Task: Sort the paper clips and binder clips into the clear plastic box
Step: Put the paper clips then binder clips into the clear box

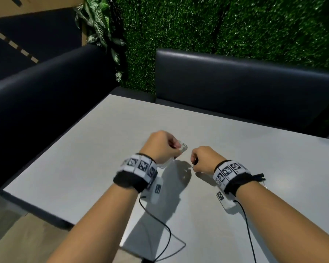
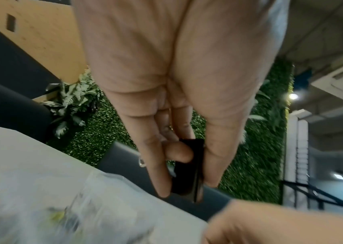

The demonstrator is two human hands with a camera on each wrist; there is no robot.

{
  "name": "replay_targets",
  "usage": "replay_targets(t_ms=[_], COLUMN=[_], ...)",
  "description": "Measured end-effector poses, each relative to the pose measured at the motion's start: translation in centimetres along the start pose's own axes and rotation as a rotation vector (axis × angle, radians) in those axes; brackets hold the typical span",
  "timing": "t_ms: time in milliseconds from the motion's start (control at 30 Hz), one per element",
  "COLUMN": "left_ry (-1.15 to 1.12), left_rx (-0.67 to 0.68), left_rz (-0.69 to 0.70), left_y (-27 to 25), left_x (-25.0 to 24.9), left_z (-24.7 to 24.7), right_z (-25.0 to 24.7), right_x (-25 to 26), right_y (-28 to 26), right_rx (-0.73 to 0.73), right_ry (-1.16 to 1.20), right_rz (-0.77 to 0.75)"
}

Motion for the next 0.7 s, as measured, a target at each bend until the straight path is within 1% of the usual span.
replay_targets(t_ms=[67,167,233,300,400,500,566,600,633,700], left_ry=[-0.039,-0.060,-0.030,0.006,0.043,0.141,0.144,0.130,0.112,0.088], left_rx=[-0.094,-0.199,-0.200,-0.165,-0.145,-0.227,-0.273,-0.274,-0.247,-0.119], left_rz=[0.006,-0.018,-0.036,-0.050,-0.082,-0.107,-0.091,-0.061,-0.024,0.064], left_y=[2.6,6.1,7.6,8.1,8.0,7.6,6.9,6.3,5.7,4.4], left_x=[0.0,1.0,2.0,2.9,4.2,4.4,3.4,2.4,1.2,-1.6], left_z=[-2.5,-4.0,-3.6,-2.7,-2.1,-3.1,-3.7,-3.5,-2.9,-0.4], right_z=[-1.3,-4.1,-5.5,-5.9,-5.0,-4.0,-4.1,-4.5,-4.8,-5.6], right_x=[-0.5,0.1,0.9,1.7,2.5,2.8,2.7,2.2,1.5,-0.7], right_y=[-0.1,0.2,0.9,2.0,3.8,4.1,3.1,2.3,1.3,-1.1], right_rx=[-0.063,-0.253,-0.367,-0.414,-0.411,-0.351,-0.365,-0.385,-0.401,-0.411], right_ry=[0.111,0.418,0.583,0.694,0.712,0.658,0.638,0.625,0.606,0.557], right_rz=[-0.007,-0.083,-0.146,-0.158,-0.129,-0.105,-0.109,-0.110,-0.106,-0.089])
Point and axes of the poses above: each hand's wrist, its own y-axis towards the middle knuckle, its own z-axis out of the palm, x = y × z, the point moved 4 cm from there along y, towards the middle knuckle, and after that the axes turned 8 degrees about x, right-handed, at the moved point
